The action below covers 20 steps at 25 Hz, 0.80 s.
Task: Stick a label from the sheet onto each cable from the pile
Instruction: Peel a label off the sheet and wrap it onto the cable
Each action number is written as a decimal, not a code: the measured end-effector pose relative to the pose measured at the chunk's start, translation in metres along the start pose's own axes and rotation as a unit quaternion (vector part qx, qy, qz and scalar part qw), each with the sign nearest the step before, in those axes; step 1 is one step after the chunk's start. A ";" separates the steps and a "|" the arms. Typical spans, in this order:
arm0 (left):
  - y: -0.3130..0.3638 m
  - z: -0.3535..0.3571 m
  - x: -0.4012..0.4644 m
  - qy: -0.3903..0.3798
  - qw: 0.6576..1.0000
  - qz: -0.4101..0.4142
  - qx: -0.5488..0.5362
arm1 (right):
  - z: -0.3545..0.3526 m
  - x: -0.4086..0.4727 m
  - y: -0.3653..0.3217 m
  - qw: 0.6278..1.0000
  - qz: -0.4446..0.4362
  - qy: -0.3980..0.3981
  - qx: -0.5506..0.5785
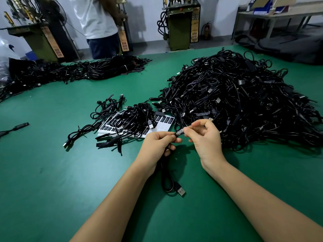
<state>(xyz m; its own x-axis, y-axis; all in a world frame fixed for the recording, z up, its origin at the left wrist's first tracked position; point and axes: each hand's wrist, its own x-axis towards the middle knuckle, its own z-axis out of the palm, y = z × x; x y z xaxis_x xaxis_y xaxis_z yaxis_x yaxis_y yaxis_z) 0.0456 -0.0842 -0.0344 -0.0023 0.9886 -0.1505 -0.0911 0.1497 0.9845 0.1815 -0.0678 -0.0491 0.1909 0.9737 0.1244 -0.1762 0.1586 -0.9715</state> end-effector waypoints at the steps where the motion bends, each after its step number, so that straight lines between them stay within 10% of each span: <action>1: 0.000 0.000 0.000 0.000 1.000 -0.001 -0.002 | 0.000 0.000 0.000 1.000 0.001 0.000 0.000; 20: 0.000 0.000 0.000 -0.001 0.999 -0.014 -0.052 | 0.001 0.000 0.001 1.000 0.013 0.015 0.003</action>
<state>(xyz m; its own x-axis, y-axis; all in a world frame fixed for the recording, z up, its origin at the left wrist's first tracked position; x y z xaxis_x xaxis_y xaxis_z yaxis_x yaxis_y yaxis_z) 0.0461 -0.0842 -0.0348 0.0036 0.9843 -0.1767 -0.1932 0.1741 0.9656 0.1808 -0.0678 -0.0497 0.2145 0.9723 0.0928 -0.1865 0.1340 -0.9733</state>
